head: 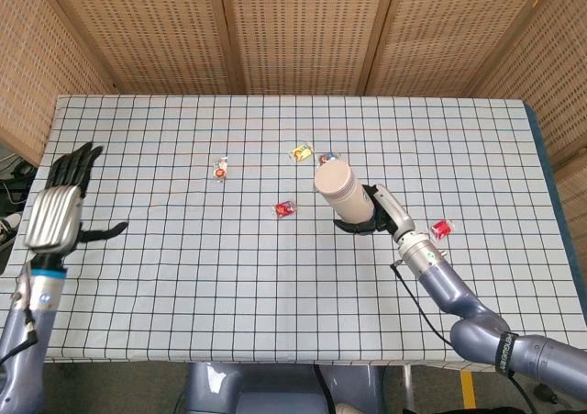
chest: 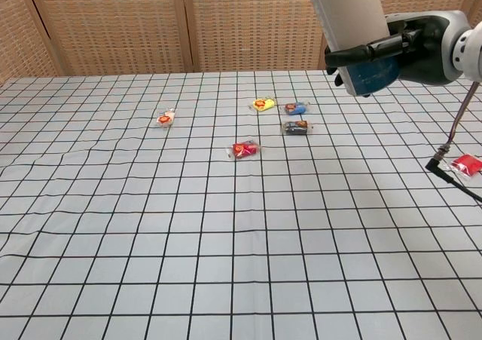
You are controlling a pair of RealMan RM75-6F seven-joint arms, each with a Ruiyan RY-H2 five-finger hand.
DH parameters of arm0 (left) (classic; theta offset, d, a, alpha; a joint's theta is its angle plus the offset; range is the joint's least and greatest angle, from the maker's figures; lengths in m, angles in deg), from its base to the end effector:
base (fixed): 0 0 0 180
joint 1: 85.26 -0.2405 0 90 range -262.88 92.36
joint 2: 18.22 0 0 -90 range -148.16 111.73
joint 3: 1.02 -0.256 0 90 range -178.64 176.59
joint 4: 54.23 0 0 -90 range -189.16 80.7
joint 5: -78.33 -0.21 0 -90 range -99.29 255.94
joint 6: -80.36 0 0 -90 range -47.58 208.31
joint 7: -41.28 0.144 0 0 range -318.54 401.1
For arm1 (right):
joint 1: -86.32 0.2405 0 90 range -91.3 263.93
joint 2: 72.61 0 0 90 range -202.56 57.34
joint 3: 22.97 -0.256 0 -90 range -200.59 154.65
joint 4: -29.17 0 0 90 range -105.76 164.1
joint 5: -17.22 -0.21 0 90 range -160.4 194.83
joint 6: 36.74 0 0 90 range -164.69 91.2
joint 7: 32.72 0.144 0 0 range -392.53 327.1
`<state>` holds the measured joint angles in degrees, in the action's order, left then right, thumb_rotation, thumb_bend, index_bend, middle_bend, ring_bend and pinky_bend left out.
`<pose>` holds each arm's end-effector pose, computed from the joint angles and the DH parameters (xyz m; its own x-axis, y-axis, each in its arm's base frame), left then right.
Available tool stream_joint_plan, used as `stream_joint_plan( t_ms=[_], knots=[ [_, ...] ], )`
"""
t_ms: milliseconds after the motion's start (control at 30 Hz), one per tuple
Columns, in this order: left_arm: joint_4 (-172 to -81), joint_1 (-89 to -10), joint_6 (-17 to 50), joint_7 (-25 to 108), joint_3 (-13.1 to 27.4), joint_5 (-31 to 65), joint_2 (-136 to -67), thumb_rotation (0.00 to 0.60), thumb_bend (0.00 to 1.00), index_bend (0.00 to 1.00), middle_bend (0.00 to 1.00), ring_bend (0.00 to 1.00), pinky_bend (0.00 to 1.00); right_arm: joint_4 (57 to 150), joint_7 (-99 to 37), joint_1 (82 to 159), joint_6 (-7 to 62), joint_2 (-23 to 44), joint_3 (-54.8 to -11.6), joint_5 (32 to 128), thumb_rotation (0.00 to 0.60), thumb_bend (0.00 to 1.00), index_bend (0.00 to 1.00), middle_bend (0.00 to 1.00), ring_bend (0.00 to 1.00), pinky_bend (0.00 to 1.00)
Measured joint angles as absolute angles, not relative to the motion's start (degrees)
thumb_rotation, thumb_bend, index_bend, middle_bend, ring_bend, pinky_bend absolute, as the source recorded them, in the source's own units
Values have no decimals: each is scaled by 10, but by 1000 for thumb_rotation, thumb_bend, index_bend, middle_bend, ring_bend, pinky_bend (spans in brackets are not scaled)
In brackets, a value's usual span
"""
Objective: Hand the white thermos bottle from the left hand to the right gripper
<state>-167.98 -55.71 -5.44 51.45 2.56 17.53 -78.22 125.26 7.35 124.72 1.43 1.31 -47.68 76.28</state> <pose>-0.2019 0.2748 0.1641 0.2433 -0.0349 0.9693 0.9694 -0.0251 -0.2442 -0.1308 -0.3662 0.0604 -0.5853 -0.4763 0.6562 -0.7796 0.1079 -0.6170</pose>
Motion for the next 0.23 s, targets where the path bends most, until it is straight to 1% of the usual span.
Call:
stream_joint_plan(
  t_ms=[67,100,233],
  knots=[
    [-1659,-597,-74,506,-5,159,-787,600,0,0,0,0,0,1254,74,1245,17,13,-475,766,600,588,694,656,678,711],
    [-1648,-609,-77,503,-14,155,-790,600,0,0,0,0,0,1255,74,1242,19,13,-473,769,600,588,694,656,678,711],
    [-1597,-649,-79,476,-30,135,-800,600,0,0,0,0,0,1258,75,1235,28,16,-466,776,600,588,695,658,678,711]
  ],
)
